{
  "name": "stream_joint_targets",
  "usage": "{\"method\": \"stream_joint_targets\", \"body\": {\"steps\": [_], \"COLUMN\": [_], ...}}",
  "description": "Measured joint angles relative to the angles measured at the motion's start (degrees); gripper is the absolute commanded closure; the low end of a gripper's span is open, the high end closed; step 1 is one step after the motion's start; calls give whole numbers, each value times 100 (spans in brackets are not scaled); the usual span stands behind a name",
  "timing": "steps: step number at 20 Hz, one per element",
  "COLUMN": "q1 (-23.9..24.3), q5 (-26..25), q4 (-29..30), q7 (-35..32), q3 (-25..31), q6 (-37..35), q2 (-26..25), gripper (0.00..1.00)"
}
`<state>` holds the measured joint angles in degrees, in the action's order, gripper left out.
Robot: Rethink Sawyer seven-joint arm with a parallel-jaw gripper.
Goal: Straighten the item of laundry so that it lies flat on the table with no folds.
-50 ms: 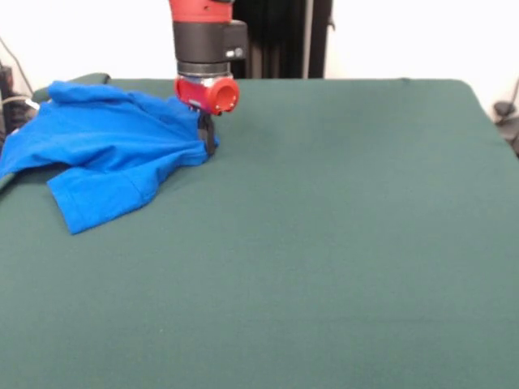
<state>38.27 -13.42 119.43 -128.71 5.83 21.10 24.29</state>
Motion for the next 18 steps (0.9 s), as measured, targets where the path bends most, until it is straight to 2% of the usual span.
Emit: {"method": "stream_joint_targets", "body": {"steps": [18], "q1": [-319], "q5": [997], "q4": [66], "q7": [0], "q3": [58], "q6": [-34], "q2": [101], "gripper": [100]}}
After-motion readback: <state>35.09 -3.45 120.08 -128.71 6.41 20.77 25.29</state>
